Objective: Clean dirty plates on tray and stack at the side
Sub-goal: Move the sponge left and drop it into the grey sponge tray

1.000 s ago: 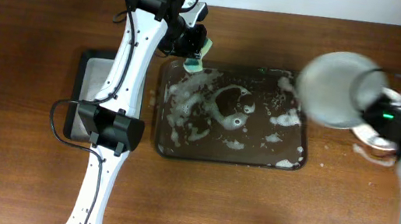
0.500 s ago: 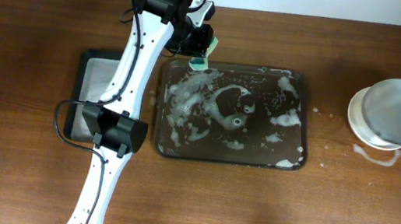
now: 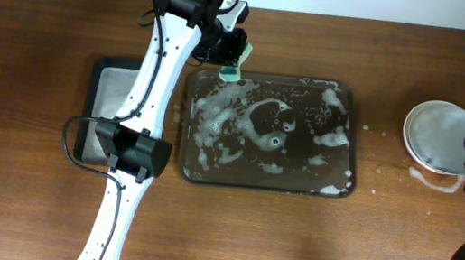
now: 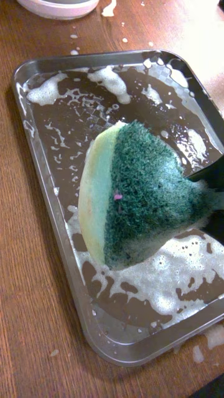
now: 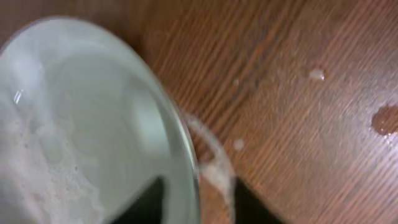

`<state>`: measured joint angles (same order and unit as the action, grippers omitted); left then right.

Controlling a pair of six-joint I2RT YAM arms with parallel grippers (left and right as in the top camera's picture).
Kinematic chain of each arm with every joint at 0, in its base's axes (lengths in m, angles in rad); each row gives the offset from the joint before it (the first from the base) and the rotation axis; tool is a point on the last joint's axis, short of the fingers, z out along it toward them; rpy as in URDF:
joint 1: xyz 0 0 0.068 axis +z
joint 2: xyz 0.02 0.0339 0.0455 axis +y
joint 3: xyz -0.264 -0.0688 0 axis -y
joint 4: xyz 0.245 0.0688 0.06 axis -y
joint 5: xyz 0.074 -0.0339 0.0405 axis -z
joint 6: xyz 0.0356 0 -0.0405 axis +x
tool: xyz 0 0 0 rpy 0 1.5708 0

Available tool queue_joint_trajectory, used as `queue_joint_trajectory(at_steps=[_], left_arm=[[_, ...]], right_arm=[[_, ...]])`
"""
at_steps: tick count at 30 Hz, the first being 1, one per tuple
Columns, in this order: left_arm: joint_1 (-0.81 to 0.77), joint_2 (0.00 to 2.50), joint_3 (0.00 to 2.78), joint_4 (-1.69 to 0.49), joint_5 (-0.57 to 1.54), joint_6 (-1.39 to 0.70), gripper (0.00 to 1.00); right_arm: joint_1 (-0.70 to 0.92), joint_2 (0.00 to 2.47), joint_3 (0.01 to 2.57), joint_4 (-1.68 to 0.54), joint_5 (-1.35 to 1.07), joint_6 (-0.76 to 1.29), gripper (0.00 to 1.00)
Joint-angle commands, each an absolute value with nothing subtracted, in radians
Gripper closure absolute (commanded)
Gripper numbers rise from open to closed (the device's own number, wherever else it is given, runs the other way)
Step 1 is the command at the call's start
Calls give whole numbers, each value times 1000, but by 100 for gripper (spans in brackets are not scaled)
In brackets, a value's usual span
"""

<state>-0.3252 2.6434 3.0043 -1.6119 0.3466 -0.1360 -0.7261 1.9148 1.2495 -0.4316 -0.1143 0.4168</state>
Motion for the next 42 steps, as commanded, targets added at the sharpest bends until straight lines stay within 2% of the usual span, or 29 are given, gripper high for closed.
queue_joint_trajectory(at_steps=[1, 3, 6, 12, 17, 21, 24, 33, 42], left_arm=[[-323, 2651, 3007, -1625, 315, -144, 99], [-310, 2646, 3020, -1656, 307, -145, 99], [-282, 2631, 3057, -1682, 310, -165, 99], [-230, 2532, 3111, -1688, 324, -175, 99], [-227, 2434, 3111, -1688, 288, -175, 99], [-227, 2352, 3087, -1688, 226, -163, 100], [-227, 2254, 2945, -1688, 154, -163, 100], [-227, 1965, 2267, -1673, -105, -277, 99], [-206, 1950, 1769, -1314, -244, -272, 99]], right_arm=[[-727, 1913, 1279, -431, -171, 424, 48], [-727, 1887, 1296, -430, -255, 424, 38], [-715, 1819, 1325, -430, -281, 415, 32], [-657, 1641, 1348, -512, -282, 397, 30], [-524, 1575, 1348, -654, -284, 326, 29], [-398, 1577, 1347, -683, -276, 319, 29], [-327, 1577, 1347, -675, -249, 318, 28], [-213, 1578, 1347, -661, -175, 318, 27], [-137, 1618, 1346, -675, -172, 292, 23]])
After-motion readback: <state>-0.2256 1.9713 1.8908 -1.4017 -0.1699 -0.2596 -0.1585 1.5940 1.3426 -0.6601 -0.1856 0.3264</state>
